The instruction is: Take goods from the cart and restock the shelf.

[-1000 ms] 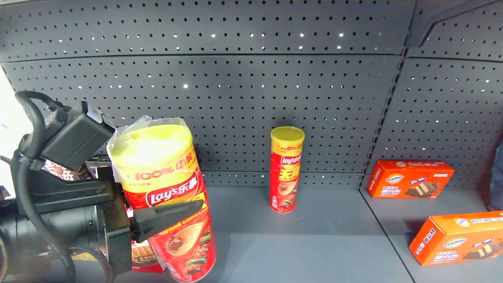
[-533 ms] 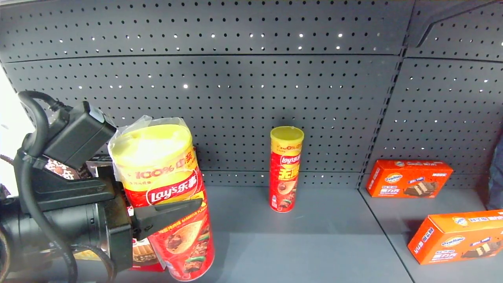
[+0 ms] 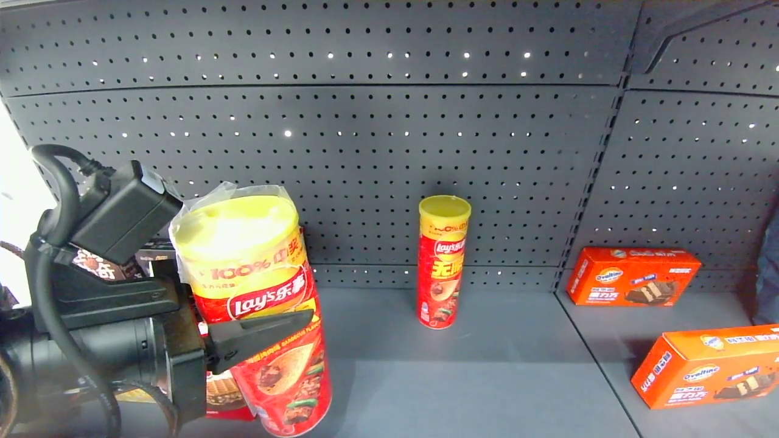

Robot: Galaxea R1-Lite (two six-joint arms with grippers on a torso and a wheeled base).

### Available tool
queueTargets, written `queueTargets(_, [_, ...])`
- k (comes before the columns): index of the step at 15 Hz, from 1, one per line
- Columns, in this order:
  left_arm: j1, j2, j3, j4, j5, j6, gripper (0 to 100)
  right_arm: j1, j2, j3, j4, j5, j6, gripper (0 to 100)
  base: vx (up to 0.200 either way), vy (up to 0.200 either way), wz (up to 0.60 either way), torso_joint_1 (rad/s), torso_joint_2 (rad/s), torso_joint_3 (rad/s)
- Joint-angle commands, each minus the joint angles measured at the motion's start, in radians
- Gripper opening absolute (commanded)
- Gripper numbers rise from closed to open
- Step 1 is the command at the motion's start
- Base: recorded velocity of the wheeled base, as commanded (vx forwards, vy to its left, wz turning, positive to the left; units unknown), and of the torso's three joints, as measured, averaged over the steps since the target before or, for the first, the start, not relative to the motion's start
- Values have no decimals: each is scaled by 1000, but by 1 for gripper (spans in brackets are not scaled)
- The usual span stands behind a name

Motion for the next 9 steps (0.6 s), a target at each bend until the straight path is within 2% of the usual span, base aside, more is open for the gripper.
queueTargets(1, [0,1,-1,-1,0,0,0,192,298,-76,-11,38,-9,100,0,0,0,0,0,0])
queueTargets(2, [0,4,-1,-1,0,0,0,224,349,-80,-39,38,-3,100,0,0,0,0,0,0])
queueTargets(4, [0,9,-1,-1,5,0,0,276,504,-89,-189,15,-3,100,0,0,0,0,0,0])
queueTargets(6, [0,12,-1,-1,5,0,0,301,588,-122,-220,-13,2,100,0,0,0,0,0,0])
queueTargets(8, [0,12,-1,-1,5,0,0,321,646,-128,-267,12,5,100,0,0,0,0,0,0])
queueTargets(9, [0,14,-2,-1,5,0,0,328,691,-132,-301,69,3,100,0,0,0,0,0,0])
